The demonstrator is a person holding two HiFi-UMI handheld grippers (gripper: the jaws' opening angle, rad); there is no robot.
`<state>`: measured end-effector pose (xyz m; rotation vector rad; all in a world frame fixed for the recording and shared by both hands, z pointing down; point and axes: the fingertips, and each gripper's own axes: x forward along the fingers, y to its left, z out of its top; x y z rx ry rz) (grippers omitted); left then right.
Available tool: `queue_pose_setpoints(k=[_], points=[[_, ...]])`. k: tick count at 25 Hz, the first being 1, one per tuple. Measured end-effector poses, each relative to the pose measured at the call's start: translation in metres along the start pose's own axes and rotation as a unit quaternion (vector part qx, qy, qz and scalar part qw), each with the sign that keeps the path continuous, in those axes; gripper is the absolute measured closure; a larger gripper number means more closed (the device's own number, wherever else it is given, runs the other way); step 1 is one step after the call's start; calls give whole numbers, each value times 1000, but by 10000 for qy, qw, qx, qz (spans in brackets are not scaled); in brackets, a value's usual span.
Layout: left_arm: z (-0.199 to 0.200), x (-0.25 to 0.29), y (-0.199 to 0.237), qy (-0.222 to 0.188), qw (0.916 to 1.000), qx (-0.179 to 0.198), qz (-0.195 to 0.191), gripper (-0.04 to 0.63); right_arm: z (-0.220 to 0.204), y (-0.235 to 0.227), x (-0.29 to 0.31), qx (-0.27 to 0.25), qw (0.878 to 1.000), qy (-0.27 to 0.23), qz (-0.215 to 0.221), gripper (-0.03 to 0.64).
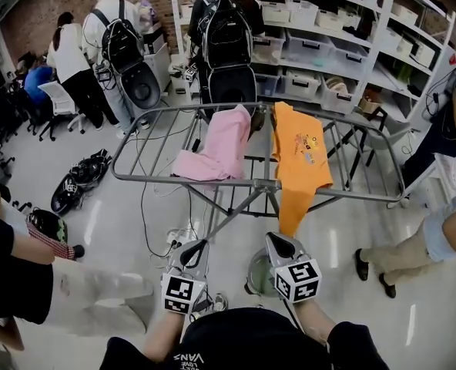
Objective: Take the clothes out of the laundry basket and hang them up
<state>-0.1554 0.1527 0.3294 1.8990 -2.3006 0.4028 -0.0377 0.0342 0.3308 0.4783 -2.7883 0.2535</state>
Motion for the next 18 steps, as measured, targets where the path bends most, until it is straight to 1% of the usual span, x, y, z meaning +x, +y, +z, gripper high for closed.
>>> queue_pose_setpoints(k=[18], points=[[1, 1, -23, -26, 10000, 18, -77, 594, -6, -7, -13, 20, 10000, -35, 31, 612]])
